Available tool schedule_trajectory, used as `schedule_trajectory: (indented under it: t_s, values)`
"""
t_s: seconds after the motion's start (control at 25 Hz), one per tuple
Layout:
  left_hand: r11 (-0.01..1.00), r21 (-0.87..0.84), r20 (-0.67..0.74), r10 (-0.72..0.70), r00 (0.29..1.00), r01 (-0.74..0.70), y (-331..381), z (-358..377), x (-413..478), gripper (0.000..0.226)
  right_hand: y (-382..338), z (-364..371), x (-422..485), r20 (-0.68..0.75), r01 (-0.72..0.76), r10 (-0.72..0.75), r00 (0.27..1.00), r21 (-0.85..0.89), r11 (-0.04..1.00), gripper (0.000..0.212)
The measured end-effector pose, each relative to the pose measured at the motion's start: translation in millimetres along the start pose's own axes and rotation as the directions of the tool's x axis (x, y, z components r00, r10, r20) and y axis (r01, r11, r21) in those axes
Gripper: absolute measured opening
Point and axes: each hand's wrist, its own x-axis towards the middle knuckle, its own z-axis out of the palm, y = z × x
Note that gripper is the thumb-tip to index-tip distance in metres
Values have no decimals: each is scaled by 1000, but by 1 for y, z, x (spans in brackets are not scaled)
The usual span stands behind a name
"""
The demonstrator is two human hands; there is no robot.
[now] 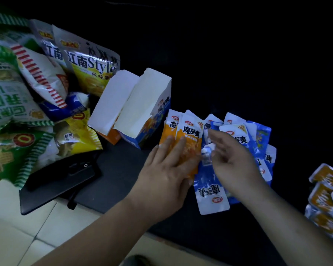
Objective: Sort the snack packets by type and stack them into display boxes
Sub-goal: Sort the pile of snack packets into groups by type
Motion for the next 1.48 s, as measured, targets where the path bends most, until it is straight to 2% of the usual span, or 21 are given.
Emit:
schedule_trajectory:
  t_s: [0.08,0.12,0.2,0.28,0.32,0.48,0.64,0.72,0.84,1.0,1.12,1.24,1.4,1.48]
  values:
    - [998,58,70,-12,997,8,1,11,9,54,17,-15,-5,-167,30,-73,983,-247,969,50]
    - [997,77,76,-29,997,23,0,15,11,52,25,-24,-7,-205,-2,-80,975,-373,928,52]
    - [990,134,60,-50,997,41,-10,20,7,49,39,-37,-9,-197,-171,85,977,-479,861,63]
    - [985,161,36,-62,997,55,-15,22,1,51,47,-40,-11,-134,-332,304,943,-396,856,69]
    - [987,150,21,-69,997,66,-14,21,0,53,51,-39,-13,-98,-355,343,934,-337,872,71]
    - [994,106,-47,-30,998,35,10,19,0,57,49,-26,-21,-59,-285,279,959,-239,928,74]
    - [997,69,-93,-24,995,30,39,22,-25,45,61,-34,-34,-60,-183,174,983,-228,956,73]
    - [999,37,-79,-10,997,13,52,32,-45,44,71,-41,-38,-58,-104,91,994,-267,958,74]
    - [1000,26,10,3,1000,-3,66,50,-53,56,79,-42,-42,-16,-18,13,1000,-390,921,78]
    - [997,-25,10,72,997,-72,76,63,-45,48,90,-50,-42,-147,-62,9,989,-364,929,73]
    - [991,-37,-14,125,992,-125,72,65,-37,48,96,-56,-42,-148,-40,-19,989,-388,921,68]
    - [991,-48,-40,124,991,-126,62,57,-9,50,91,-50,-41,-176,-26,-34,984,-325,945,64]
    - [992,75,-94,113,989,-106,55,39,18,46,84,-43,-42,-195,-1,-41,980,-208,978,56]
    - [991,122,-69,62,996,-53,48,36,20,53,80,-44,-37,-196,6,-50,979,-219,976,69]
